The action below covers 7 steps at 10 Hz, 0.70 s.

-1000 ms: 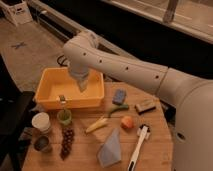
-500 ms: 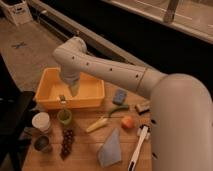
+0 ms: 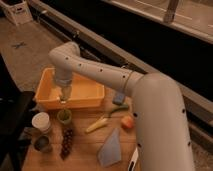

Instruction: Place fork in metal cup

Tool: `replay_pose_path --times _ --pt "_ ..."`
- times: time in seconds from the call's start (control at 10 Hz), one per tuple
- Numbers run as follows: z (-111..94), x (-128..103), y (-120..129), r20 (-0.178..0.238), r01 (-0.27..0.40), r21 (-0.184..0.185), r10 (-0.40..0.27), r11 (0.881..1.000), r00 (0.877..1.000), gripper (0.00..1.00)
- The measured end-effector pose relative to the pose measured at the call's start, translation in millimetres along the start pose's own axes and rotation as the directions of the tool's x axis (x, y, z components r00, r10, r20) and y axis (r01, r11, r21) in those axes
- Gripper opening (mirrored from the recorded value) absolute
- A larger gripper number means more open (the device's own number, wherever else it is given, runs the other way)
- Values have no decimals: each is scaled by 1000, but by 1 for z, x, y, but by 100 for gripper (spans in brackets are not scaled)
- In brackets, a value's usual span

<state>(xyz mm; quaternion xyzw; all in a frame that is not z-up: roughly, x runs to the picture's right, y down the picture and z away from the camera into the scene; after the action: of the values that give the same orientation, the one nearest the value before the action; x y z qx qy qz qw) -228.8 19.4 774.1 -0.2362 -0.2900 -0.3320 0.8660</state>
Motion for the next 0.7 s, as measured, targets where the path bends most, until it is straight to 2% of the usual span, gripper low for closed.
replay_pose_path --times 0.2,0.5,0.7 --pt "14 5 1 49 -21 -10 22 1000 999 65" --pt "23 11 4 78 -46 -20 47 999 996 65" --pt "25 12 5 93 -51 -16 53 999 994 51"
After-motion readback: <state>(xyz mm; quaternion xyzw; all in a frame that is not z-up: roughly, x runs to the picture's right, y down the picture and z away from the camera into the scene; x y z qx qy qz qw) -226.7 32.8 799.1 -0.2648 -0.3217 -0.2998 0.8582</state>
